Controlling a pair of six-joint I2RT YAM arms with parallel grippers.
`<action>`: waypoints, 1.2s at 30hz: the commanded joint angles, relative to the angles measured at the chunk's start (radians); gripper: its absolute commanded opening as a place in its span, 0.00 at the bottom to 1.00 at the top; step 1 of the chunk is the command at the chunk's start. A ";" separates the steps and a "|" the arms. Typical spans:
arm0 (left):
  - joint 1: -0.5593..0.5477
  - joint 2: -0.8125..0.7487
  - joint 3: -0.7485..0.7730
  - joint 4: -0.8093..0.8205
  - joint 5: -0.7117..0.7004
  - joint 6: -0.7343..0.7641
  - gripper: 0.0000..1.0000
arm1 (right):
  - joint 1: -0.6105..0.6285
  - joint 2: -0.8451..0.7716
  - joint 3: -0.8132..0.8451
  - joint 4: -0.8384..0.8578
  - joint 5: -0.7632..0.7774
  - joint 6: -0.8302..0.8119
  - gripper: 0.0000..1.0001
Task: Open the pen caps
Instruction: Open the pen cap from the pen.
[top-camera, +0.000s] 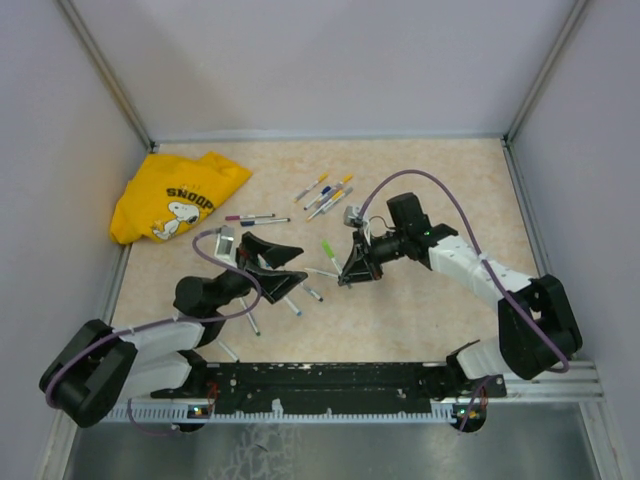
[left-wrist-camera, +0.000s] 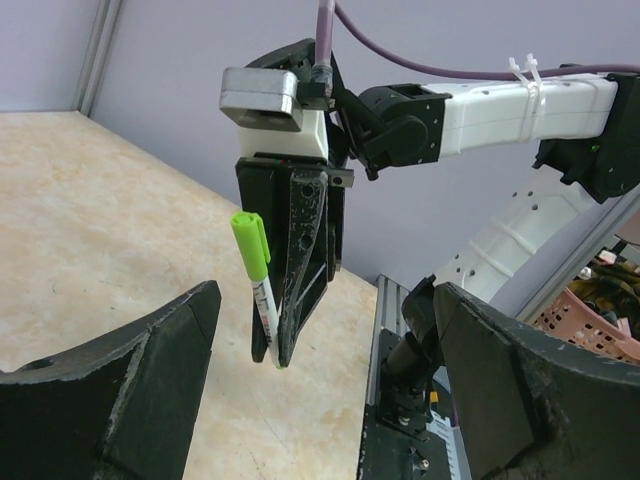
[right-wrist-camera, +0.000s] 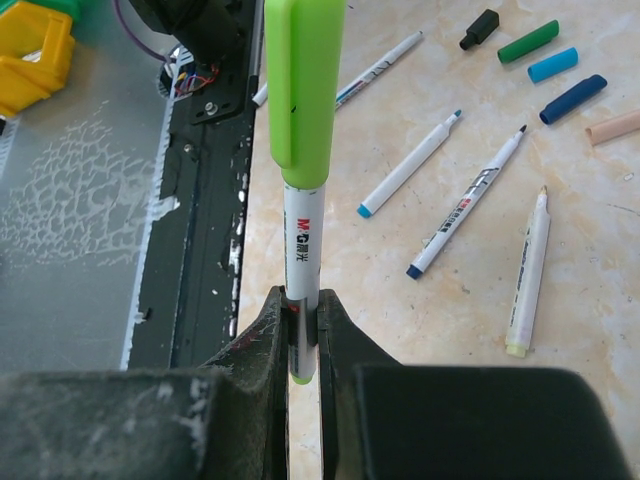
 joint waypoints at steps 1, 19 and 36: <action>-0.016 0.007 0.051 -0.006 -0.029 0.040 0.92 | 0.016 0.010 0.059 0.007 -0.023 -0.023 0.00; -0.059 0.223 0.189 0.058 0.031 0.005 0.78 | 0.036 0.016 0.063 -0.008 -0.041 -0.035 0.00; -0.069 0.332 0.242 0.140 0.069 -0.021 0.01 | 0.040 0.014 0.064 -0.018 -0.065 -0.045 0.00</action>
